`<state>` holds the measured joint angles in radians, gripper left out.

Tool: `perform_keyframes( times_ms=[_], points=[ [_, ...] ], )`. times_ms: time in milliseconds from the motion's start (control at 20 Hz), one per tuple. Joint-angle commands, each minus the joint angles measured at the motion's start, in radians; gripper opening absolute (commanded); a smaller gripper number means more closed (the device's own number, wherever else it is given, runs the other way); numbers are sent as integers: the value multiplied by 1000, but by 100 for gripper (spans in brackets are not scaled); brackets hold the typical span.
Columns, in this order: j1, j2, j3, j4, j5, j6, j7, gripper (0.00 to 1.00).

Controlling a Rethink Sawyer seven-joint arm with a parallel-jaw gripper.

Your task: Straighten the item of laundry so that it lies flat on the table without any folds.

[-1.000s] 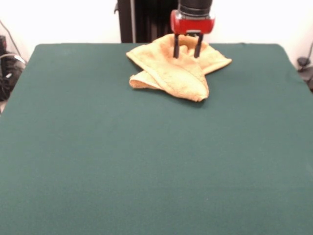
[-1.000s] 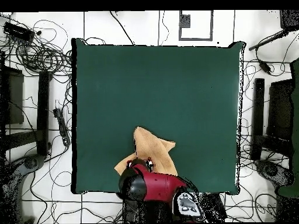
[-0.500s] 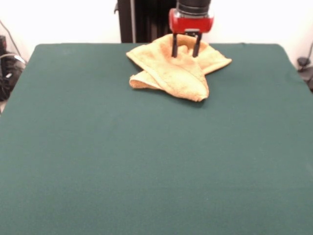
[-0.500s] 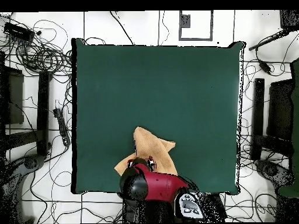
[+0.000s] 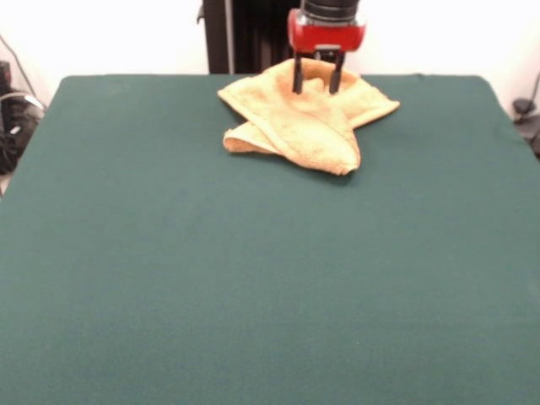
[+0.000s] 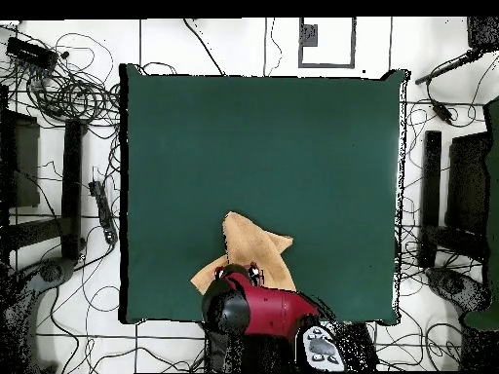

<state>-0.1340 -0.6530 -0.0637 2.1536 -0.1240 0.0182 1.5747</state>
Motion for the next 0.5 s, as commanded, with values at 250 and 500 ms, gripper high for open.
perform_keyframes(
  times_ms=[250,500],
  points=[
    [20,-96,94,15,41,192,157,100],
    [23,-109,94,18,42,211,163,100]
  ],
)
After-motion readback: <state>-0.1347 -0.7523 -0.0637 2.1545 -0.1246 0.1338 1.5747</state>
